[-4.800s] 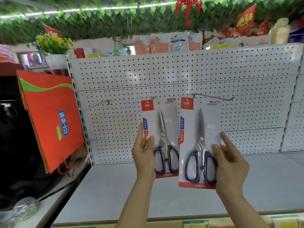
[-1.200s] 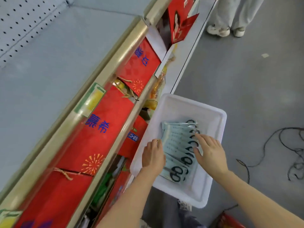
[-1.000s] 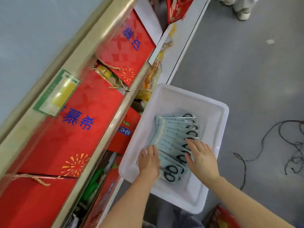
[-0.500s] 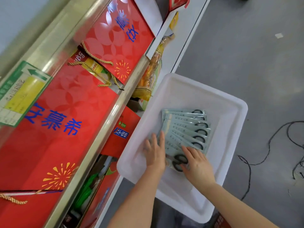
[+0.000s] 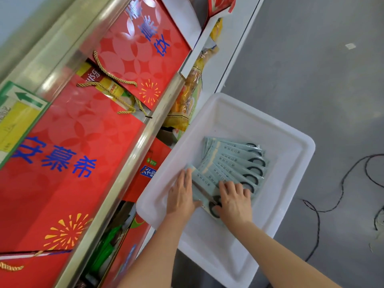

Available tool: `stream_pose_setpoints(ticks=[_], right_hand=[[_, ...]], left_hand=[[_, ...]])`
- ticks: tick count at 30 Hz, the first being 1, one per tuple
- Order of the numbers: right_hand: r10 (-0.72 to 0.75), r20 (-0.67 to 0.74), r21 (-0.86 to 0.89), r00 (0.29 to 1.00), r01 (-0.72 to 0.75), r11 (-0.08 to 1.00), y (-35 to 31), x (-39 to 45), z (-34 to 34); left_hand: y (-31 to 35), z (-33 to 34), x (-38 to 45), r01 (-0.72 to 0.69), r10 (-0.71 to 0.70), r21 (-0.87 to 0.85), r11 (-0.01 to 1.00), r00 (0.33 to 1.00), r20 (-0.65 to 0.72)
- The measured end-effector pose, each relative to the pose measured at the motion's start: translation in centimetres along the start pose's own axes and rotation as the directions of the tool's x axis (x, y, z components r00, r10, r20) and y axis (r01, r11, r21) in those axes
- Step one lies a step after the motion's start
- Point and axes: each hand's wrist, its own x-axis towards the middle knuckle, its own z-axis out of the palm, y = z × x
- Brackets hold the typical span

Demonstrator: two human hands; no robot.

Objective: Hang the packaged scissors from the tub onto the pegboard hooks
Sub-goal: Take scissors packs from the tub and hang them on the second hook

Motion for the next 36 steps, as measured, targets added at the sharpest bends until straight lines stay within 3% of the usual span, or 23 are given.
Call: stream_pose_setpoints(ticks=[8, 11, 13, 15, 17, 19, 23, 27, 36], right_hand=[[0.143, 0.109, 0.2, 0.984, -0.162, 0.966, -3.0, -0.2, 0.0], [0.213, 0.123, 0.3, 0.969, -0.241, 0.923, -3.2, -0.1, -0.2], [0.249, 0.155, 0.396, 0.956, -0.291, 0.871, -3.0, 0.2, -0.9], [0.288, 0.187, 0.486, 0.939, -0.344, 0.804, -2.4, 0.6, -1.9], [0.33, 0.215, 0.561, 0.919, -0.392, 0.729, -1.6, 0.9, -2.8], [0.371, 0.21, 0.608, 0.905, -0.418, 0.675, -0.6, 0.7, -3.6], [0.463, 0.176, 0.696, 0.869, -0.443, 0.566, 1.1, 0.3, -5.5], [0.441, 0.207, 0.796, 0.874, -0.412, 0.443, 1.5, -0.1, -7.3], [0.381, 0.22, 0.912, 0.898, -0.328, 0.246, 0.4, -0.9, -10.9]], left_hand=[[-3.1, -2.1, 0.1, -0.056, 0.055, 0.089, 0.994, 0.998, 0.012], [-2.0, -2.3, -0.3, 0.098, -0.107, -0.092, 0.991, 0.989, -0.105], [0.3, -2.2, -0.8, 0.361, -0.434, -0.392, 0.846, 0.894, -0.112], [3.1, -2.0, -1.1, 0.595, -0.669, -0.566, 0.571, 0.736, 0.1], [5.6, -1.5, -1.0, 0.695, -0.72, -0.579, 0.426, 0.648, 0.248], [7.7, -1.1, -0.8, 0.748, -0.73, -0.559, 0.357, 0.597, 0.333], [9.3, -0.6, -0.1, 0.775, -0.769, -0.577, 0.258, 0.526, 0.363], [8.8, 0.1, -0.2, 0.745, -0.758, -0.59, 0.311, 0.569, 0.319], [7.7, -4.3, -3.0, 0.375, -0.588, -0.855, 0.358, 0.802, 0.106]])
